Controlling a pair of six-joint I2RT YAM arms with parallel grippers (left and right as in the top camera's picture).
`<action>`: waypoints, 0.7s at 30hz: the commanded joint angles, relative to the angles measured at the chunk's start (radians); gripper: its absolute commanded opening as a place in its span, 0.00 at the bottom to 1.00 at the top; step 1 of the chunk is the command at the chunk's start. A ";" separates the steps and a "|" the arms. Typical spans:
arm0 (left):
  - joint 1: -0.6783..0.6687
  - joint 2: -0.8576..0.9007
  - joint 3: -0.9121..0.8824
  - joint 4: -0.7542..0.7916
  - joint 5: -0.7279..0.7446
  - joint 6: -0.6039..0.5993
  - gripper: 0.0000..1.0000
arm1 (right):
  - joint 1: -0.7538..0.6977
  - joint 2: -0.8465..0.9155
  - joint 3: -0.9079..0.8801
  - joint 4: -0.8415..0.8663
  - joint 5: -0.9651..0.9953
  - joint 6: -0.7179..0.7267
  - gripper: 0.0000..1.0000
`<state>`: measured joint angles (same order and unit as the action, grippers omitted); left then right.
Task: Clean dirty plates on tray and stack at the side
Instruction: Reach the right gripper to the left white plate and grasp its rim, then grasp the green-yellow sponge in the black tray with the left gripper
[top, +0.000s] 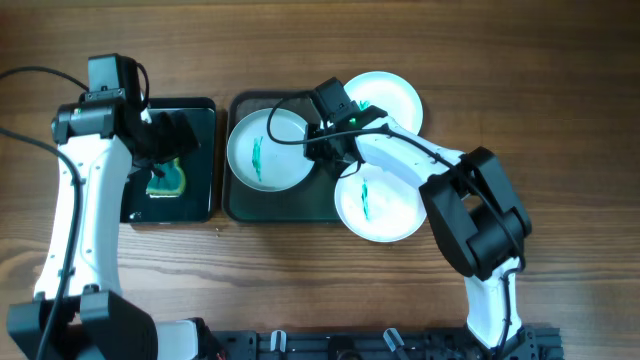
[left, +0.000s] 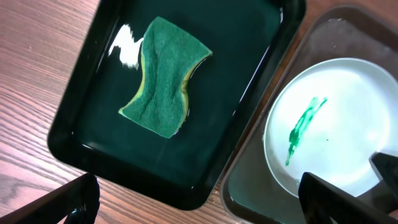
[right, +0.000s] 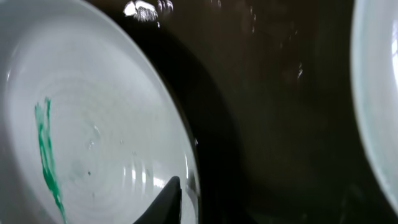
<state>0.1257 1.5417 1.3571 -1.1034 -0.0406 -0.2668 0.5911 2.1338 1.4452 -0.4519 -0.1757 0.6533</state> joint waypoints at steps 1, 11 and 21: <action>0.021 0.047 0.016 0.004 -0.014 -0.010 1.00 | 0.005 0.036 0.014 0.001 -0.011 0.031 0.04; 0.086 0.352 0.016 0.090 -0.023 0.263 0.72 | 0.005 0.036 0.013 0.000 -0.011 0.030 0.04; 0.088 0.478 0.029 0.158 -0.073 0.258 0.36 | 0.005 0.036 0.013 0.004 -0.012 0.030 0.04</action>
<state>0.2062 2.0190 1.3598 -0.9443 -0.1081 -0.0154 0.5911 2.1414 1.4475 -0.4496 -0.1829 0.6704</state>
